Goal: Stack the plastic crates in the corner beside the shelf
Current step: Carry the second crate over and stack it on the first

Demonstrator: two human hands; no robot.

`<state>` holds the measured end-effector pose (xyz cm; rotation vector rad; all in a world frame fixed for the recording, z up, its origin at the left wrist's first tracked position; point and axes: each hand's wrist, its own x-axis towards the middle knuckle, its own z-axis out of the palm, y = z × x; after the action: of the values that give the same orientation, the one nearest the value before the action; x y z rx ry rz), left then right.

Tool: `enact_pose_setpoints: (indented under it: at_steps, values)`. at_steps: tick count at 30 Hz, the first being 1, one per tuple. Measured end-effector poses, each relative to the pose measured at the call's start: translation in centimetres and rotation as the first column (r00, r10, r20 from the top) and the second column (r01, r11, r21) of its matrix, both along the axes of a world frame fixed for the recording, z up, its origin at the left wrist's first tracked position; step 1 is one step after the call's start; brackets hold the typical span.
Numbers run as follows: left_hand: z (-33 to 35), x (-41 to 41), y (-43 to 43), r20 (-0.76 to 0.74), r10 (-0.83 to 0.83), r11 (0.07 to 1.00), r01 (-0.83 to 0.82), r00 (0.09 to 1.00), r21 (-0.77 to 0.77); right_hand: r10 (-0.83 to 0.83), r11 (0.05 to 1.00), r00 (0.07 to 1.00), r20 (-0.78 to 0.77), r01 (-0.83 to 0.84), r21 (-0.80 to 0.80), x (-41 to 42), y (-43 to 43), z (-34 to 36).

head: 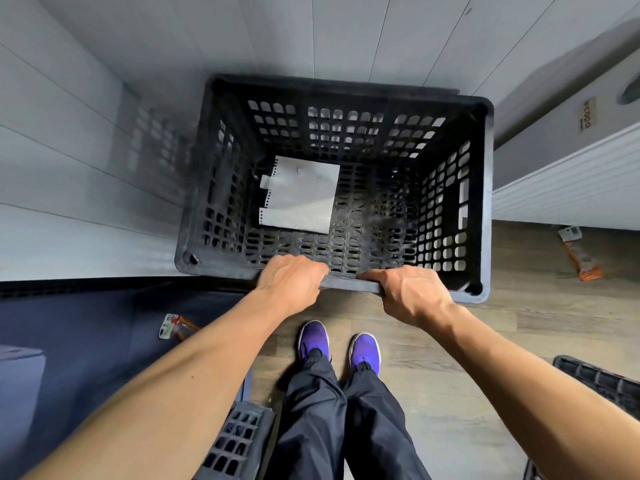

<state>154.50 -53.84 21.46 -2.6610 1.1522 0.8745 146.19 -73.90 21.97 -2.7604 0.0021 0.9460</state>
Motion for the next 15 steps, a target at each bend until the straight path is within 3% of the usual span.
enact_pose_setpoints:
  at_steps: [15]
  values:
    - [0.4,-1.0,0.8,0.109,0.090,0.995,-0.085,0.990,-0.052,-0.007,0.998,0.992,0.127,0.014,-0.057,-0.4,1.0,0.6]
